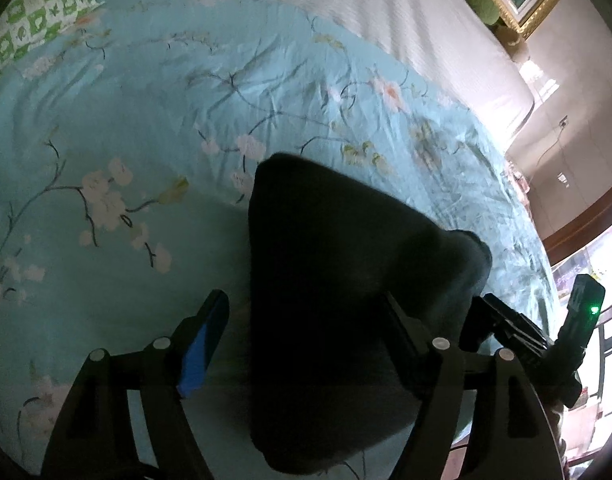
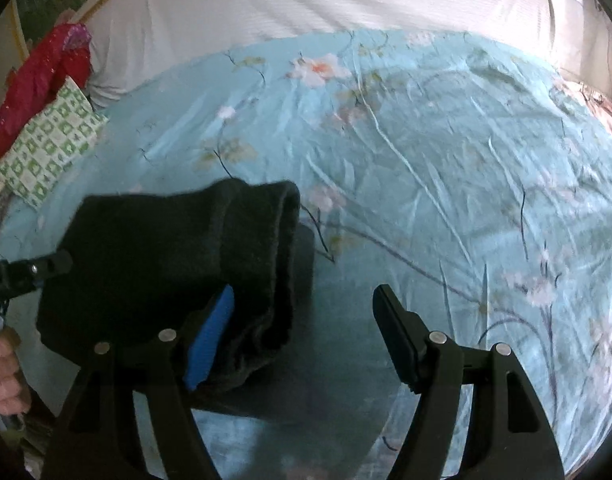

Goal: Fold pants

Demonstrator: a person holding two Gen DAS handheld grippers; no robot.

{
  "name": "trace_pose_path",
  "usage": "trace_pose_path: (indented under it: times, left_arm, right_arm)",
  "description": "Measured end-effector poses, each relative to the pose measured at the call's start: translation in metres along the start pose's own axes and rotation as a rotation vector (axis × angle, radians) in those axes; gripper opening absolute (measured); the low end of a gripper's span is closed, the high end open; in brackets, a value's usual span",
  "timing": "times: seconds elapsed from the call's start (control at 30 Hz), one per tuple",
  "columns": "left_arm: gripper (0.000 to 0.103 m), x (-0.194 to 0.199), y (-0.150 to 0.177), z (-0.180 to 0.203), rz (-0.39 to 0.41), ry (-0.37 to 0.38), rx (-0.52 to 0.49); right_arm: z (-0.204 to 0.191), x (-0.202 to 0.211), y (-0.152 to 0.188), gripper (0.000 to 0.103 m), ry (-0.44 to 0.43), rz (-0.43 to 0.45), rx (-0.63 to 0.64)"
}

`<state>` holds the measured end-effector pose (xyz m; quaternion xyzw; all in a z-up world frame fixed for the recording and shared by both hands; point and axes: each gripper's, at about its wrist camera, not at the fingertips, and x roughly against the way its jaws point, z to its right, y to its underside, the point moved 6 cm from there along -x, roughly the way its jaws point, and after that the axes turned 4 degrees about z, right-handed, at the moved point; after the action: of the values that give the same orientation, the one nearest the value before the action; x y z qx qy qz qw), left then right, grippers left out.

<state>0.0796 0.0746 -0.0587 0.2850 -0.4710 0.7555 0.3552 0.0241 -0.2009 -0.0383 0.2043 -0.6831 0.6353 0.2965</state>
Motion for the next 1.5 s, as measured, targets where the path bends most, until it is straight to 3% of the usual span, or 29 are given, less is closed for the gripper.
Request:
trace_pose_path:
  times: [0.2, 0.4, 0.5, 0.63, 0.7, 0.8, 0.87, 1.03, 1.17, 1.5]
  left_arm:
    - [0.079, -0.001, 0.000, -0.006, -0.005, 0.012, 0.023]
    - [0.078, -0.001, -0.001, -0.006, -0.009, 0.014, 0.015]
    - [0.079, -0.007, 0.001, -0.008, -0.018, 0.011, 0.020]
    - [0.079, -0.018, 0.006, -0.015, -0.038, 0.024, 0.037]
    - [0.075, -0.019, 0.006, -0.014, -0.034, 0.026, 0.035]
    - [0.053, -0.020, 0.007, -0.005, -0.039, 0.053, 0.011]
    - [0.052, -0.018, 0.008, -0.002, -0.031, 0.035, -0.001]
    - [0.035, -0.008, 0.007, 0.003, -0.010, 0.051, -0.004]
    - [0.032, 0.007, 0.003, 0.006, 0.016, 0.057, -0.013]
    - [0.031, 0.050, -0.024, 0.000, 0.111, 0.041, -0.021]
  right_arm:
    - [0.001, 0.001, -0.002, 0.072, -0.037, -0.005, -0.028]
    - [-0.011, 0.003, -0.007, 0.072, -0.249, -0.016, -0.155]
    - [-0.014, -0.009, 0.001, 0.072, -0.226, -0.049, -0.144]
    - [-0.008, -0.016, 0.008, 0.071, -0.274, -0.053, -0.173]
    - [-0.010, -0.015, 0.008, 0.070, -0.276, -0.054, -0.160]
    - [-0.014, -0.015, 0.008, 0.064, -0.286, -0.065, -0.154]
    - [-0.014, -0.017, 0.007, 0.063, -0.283, -0.070, -0.151]
    - [-0.020, -0.006, 0.005, 0.051, -0.294, -0.056, -0.131]
    - [-0.031, 0.007, -0.004, 0.044, -0.296, -0.022, -0.088]
    - [-0.062, 0.021, -0.039, 0.042, -0.353, 0.046, -0.033]
